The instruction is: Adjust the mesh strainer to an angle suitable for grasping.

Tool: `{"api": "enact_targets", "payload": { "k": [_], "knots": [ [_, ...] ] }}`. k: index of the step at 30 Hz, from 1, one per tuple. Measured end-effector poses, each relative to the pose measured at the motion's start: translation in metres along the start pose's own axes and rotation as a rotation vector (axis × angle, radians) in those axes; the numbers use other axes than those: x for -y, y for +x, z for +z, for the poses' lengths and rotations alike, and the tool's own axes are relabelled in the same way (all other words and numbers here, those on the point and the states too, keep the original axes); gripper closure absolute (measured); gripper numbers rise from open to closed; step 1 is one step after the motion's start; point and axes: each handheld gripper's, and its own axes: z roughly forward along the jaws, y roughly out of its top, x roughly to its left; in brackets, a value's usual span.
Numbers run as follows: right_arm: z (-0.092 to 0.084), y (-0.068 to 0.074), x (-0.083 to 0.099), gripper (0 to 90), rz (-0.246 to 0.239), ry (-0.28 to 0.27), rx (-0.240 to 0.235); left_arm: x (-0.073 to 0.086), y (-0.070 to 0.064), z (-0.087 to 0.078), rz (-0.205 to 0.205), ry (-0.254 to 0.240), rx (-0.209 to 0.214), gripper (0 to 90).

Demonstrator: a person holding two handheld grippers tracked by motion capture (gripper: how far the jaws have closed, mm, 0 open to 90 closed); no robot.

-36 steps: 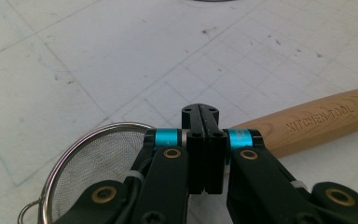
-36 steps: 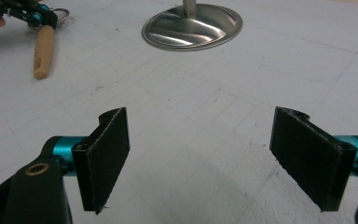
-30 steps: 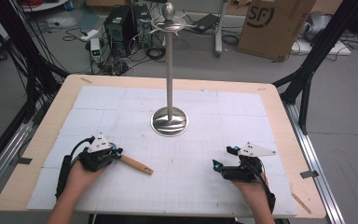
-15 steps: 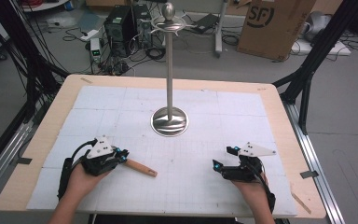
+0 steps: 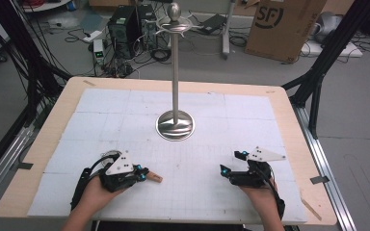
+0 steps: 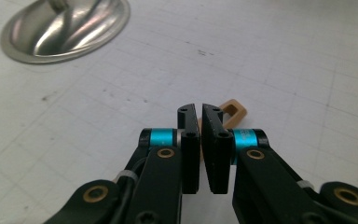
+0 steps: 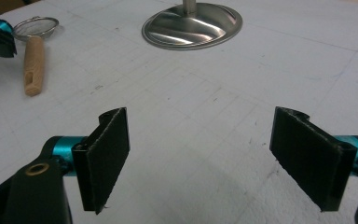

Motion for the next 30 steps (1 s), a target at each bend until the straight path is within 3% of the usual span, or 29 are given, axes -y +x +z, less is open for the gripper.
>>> {"api": "enact_targets", "payload": {
  "k": [6,13,27,30],
  "knots": [
    [0.000,0.000,0.000,18.8,-0.002,0.001,0.000,-0.001,-0.009,0.013,0.040,0.051,0.036,88.6],
    [0.001,0.000,0.000,18.8,-0.004,0.005,-0.001,-0.006,-0.008,0.024,0.058,0.075,0.027,89.5],
    [0.001,-0.001,0.001,18.8,0.006,0.005,-0.003,-0.022,0.006,0.044,0.037,0.105,-0.042,89.5],
    [0.001,-0.002,0.001,18.8,0.003,0.002,-0.003,-0.024,0.011,0.048,0.008,0.108,-0.058,89.5]
  ]
}}
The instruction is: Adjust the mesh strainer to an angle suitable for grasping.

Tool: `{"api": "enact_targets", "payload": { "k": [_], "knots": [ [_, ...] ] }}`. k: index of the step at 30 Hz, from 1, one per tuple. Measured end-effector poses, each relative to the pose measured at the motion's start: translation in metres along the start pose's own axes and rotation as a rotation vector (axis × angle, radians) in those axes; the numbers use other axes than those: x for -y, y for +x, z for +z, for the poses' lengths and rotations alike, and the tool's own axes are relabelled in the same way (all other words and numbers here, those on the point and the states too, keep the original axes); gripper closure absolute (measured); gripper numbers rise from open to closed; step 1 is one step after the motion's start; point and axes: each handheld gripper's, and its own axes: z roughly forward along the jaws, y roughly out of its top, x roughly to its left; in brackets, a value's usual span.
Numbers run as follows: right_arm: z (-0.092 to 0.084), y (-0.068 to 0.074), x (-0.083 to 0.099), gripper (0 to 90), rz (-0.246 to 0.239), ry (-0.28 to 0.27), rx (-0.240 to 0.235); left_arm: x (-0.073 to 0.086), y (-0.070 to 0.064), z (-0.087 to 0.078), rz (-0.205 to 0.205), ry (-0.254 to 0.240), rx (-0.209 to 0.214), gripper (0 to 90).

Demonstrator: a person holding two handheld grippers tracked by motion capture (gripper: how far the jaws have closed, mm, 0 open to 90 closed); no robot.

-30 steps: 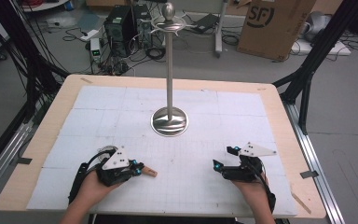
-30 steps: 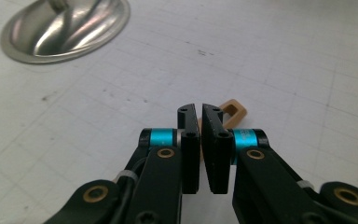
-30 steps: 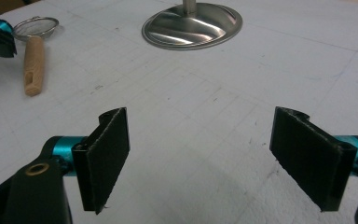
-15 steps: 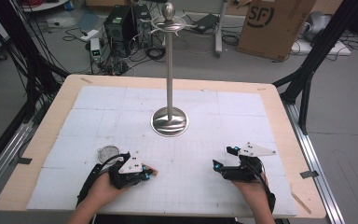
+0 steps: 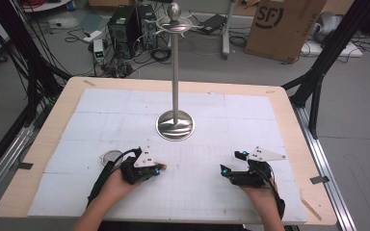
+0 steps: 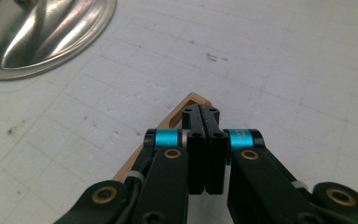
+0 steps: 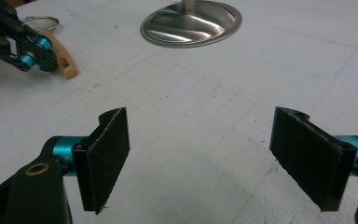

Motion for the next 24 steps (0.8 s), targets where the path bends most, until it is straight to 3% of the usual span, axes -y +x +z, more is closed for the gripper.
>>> {"api": "enact_targets", "payload": {
  "k": [4,11,24],
  "knots": [
    [0.000,-0.001,0.001,18.8,0.004,0.005,0.002,0.002,0.009,0.003,-0.037,0.017,-0.030,89.4],
    [0.001,-0.001,0.001,18.8,0.006,0.009,0.000,0.004,0.020,0.004,-0.104,0.000,-0.060,89.4],
    [0.001,-0.002,0.002,18.9,0.008,0.011,0.004,-0.004,0.031,0.003,-0.123,0.018,-0.107,89.0]
  ]
}}
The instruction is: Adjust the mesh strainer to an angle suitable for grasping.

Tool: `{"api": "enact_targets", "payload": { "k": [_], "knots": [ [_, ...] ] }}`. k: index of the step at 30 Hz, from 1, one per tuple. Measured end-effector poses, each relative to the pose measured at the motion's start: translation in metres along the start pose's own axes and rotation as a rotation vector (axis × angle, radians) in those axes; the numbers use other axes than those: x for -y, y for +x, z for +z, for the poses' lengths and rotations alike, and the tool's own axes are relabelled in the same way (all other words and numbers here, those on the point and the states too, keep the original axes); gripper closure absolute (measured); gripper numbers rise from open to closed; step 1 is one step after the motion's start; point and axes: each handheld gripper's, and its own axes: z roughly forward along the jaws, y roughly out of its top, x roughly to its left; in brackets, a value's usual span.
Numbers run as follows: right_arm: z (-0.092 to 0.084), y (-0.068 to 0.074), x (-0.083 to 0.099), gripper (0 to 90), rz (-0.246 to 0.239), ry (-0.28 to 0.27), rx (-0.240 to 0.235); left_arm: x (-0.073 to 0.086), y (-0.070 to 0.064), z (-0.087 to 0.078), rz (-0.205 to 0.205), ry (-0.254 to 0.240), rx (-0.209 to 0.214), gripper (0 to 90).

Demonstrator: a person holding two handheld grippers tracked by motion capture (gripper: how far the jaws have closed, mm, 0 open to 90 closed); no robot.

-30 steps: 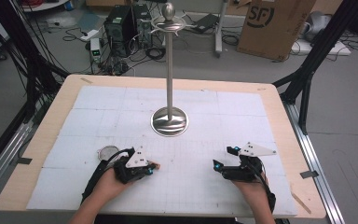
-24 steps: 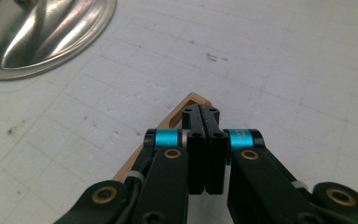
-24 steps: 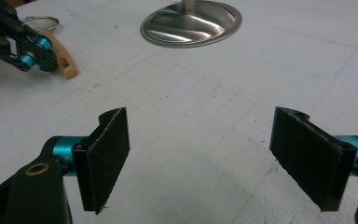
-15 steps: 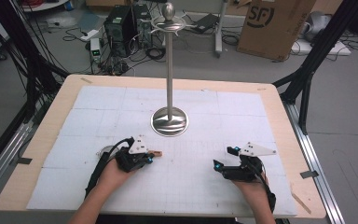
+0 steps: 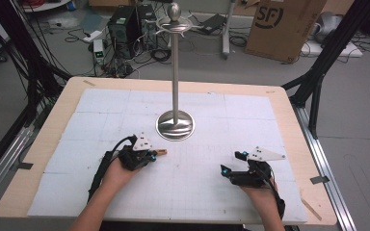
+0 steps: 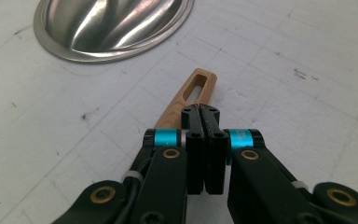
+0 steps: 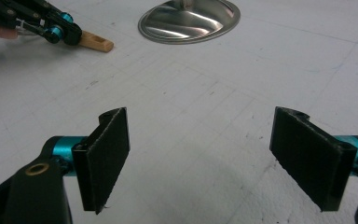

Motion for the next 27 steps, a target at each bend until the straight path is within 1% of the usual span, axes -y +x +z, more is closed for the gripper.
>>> {"api": "enact_targets", "payload": {
  "k": [6,8,11,13,16,18,20,21,23,24,26,27],
  "knots": [
    [0.000,0.000,0.000,18.8,0.002,0.004,0.000,0.001,0.004,0.002,-0.014,0.020,-0.019,87.9],
    [0.000,0.000,0.000,18.8,0.001,0.003,0.000,0.002,0.004,0.001,-0.021,0.015,-0.023,87.6],
    [0.000,0.000,0.000,18.8,0.002,0.002,0.001,0.001,0.005,-0.002,-0.027,0.002,-0.016,85.7],
    [0.000,0.000,0.001,18.8,0.002,0.002,0.001,0.001,0.005,-0.006,-0.020,-0.012,-0.007,82.1],
    [-0.001,0.000,0.001,18.9,0.006,0.002,0.000,0.003,0.005,-0.016,-0.012,-0.037,0.001,75.9],
    [-0.001,-0.001,0.001,18.8,0.005,0.001,0.002,0.006,0.007,-0.025,-0.015,-0.057,0.004,72.5],
    [-0.001,-0.001,0.001,18.8,0.007,0.000,0.003,0.009,0.011,-0.032,-0.035,-0.080,0.005,67.2],
    [-0.001,-0.001,0.001,18.8,0.007,0.003,0.002,0.012,0.013,-0.037,-0.050,-0.097,0.013,63.9],
    [-0.002,-0.001,0.001,18.9,0.004,-0.002,0.002,0.017,0.018,-0.045,-0.085,-0.119,0.029,55.3],
    [-0.002,-0.001,0.001,18.8,0.008,-0.003,0.001,0.019,0.020,-0.048,-0.092,-0.125,0.025,51.2],
    [-0.003,-0.001,0.001,18.9,0.007,-0.004,0.004,0.026,0.024,-0.057,-0.118,-0.162,0.026,48.3],
    [-0.003,-0.001,0.001,18.9,0.009,-0.003,0.006,0.028,0.025,-0.061,-0.123,-0.176,0.026,47.0]
  ]
}}
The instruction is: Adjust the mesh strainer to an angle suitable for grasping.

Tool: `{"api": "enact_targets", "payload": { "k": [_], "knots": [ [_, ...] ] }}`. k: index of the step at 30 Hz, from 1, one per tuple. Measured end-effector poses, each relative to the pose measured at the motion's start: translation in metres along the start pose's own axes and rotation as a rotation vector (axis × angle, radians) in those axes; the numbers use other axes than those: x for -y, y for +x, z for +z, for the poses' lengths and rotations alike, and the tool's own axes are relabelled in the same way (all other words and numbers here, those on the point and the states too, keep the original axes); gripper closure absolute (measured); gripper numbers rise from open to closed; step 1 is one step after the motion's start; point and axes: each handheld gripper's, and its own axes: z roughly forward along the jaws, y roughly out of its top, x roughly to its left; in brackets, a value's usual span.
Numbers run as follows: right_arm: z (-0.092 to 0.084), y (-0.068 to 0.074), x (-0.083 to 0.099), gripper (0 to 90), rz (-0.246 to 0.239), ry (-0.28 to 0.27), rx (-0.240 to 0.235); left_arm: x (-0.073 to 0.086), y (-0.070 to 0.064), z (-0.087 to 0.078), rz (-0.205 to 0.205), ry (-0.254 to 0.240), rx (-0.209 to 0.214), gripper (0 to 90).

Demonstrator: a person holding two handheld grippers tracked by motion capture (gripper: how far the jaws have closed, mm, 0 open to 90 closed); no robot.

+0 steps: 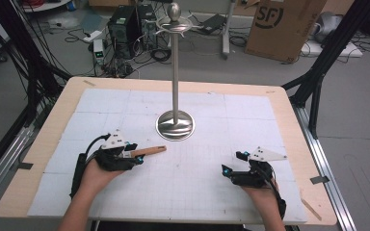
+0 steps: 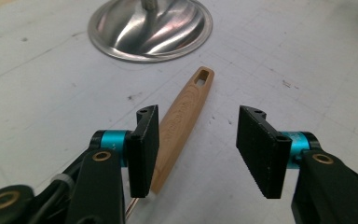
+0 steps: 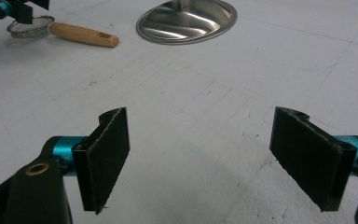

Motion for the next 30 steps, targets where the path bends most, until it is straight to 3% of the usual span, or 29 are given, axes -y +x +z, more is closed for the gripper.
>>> {"api": "enact_targets", "payload": {
  "k": [3,5,7,15,21,30],
  "knots": [
    [0.000,-0.001,0.000,18.9,-0.003,0.002,0.001,0.004,0.004,-0.009,-0.007,-0.036,0.009,42.8],
    [0.001,0.000,0.001,18.9,-0.003,0.002,0.003,0.004,0.006,-0.011,-0.002,-0.031,0.012,37.1],
    [0.001,0.000,0.001,18.9,-0.004,0.005,0.002,0.005,0.008,-0.015,0.003,-0.021,-0.002,31.3],
    [0.000,-0.001,0.000,18.9,-0.005,-0.003,0.001,0.004,0.015,-0.028,-0.001,-0.066,-0.027,20.6],
    [0.000,-0.001,-0.001,18.8,0.001,-0.007,0.000,0.010,0.020,-0.029,-0.011,-0.060,-0.043,17.6],
    [-0.002,-0.003,-0.003,18.9,0.004,-0.020,0.005,0.011,0.019,-0.027,-0.004,-0.054,-0.035,16.0]
  ]
}}
